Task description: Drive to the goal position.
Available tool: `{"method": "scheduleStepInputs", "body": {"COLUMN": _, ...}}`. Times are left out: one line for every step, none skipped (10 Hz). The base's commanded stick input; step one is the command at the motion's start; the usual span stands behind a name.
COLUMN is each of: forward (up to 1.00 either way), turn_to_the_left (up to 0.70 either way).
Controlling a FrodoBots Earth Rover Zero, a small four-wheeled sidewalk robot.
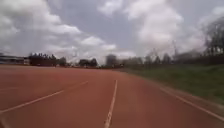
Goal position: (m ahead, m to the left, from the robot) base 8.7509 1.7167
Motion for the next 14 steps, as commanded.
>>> {"method": "scheduleStepInputs", "body": {"forward": 0.7, "turn_to_the_left": 0.0}}
{"method": "scheduleStepInputs", "body": {"forward": 0.7, "turn_to_the_left": 0.0}}
{"method": "scheduleStepInputs", "body": {"forward": 0.7, "turn_to_the_left": 0.0}}
{"method": "scheduleStepInputs", "body": {"forward": 0.7, "turn_to_the_left": 0.0}}
{"method": "scheduleStepInputs", "body": {"forward": 0.7, "turn_to_the_left": 0.0}}
{"method": "scheduleStepInputs", "body": {"forward": 0.7, "turn_to_the_left": 0.0}}
{"method": "scheduleStepInputs", "body": {"forward": 0.7, "turn_to_the_left": 0.0}}
{"method": "scheduleStepInputs", "body": {"forward": 0.7, "turn_to_the_left": 0.0}}
{"method": "scheduleStepInputs", "body": {"forward": 0.7, "turn_to_the_left": 0.0}}
{"method": "scheduleStepInputs", "body": {"forward": 0.7, "turn_to_the_left": 0.0}}
{"method": "scheduleStepInputs", "body": {"forward": 0.7, "turn_to_the_left": 0.0}}
{"method": "scheduleStepInputs", "body": {"forward": 0.7, "turn_to_the_left": 0.0}}
{"method": "scheduleStepInputs", "body": {"forward": 0.7, "turn_to_the_left": 0.0}}
{"method": "scheduleStepInputs", "body": {"forward": 0.7, "turn_to_the_left": 0.0}}
